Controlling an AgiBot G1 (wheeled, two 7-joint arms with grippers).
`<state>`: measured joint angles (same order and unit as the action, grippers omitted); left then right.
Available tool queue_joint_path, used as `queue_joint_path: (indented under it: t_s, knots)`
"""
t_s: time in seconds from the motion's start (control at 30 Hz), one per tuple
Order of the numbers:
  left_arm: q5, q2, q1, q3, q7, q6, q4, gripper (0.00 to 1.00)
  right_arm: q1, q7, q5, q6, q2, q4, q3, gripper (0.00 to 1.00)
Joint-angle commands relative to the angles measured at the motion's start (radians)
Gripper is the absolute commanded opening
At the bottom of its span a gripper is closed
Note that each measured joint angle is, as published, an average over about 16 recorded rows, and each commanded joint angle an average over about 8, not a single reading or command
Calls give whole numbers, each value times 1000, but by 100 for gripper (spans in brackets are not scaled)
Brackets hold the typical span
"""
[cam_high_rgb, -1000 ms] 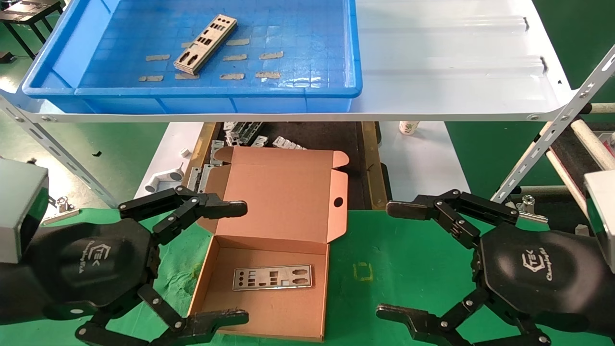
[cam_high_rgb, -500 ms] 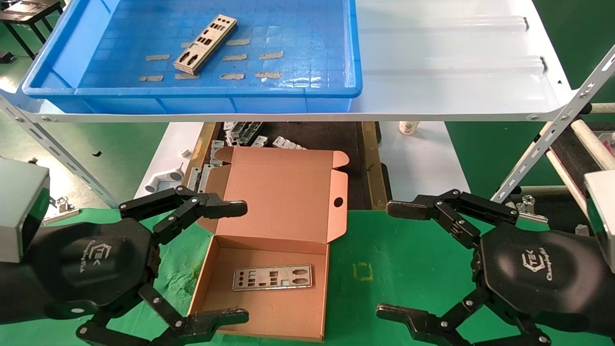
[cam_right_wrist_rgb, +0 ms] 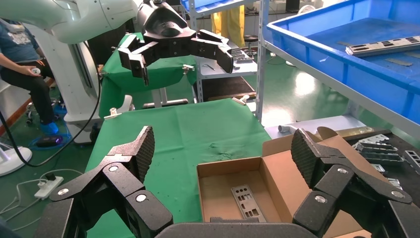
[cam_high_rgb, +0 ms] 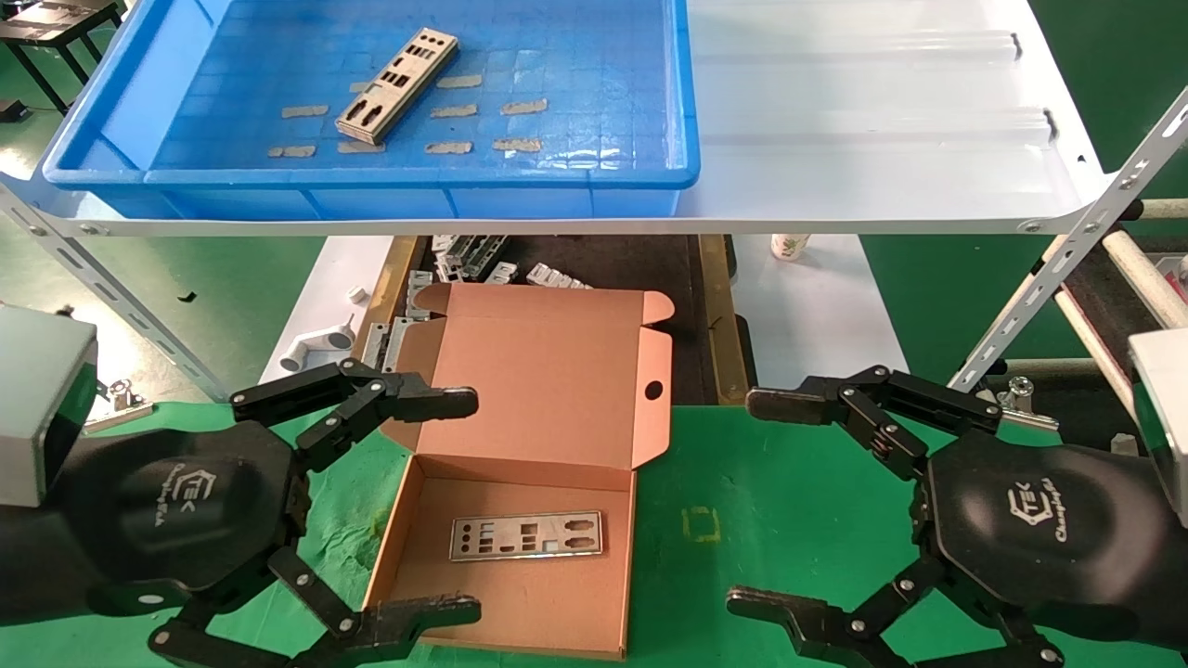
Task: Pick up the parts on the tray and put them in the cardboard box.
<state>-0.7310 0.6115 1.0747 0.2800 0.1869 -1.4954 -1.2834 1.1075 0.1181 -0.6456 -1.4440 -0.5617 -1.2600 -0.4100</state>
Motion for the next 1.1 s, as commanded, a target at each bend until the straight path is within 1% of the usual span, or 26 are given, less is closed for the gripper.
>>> queue_joint_path:
  t_s: [0.03,1.1]
  knots:
    - [0,0,0,0,0,0,0,100,0,0,0,0,0,0,0,100]
    - [0,0,0,0,0,0,1,100,0,0,0,0,0,0,0,100]
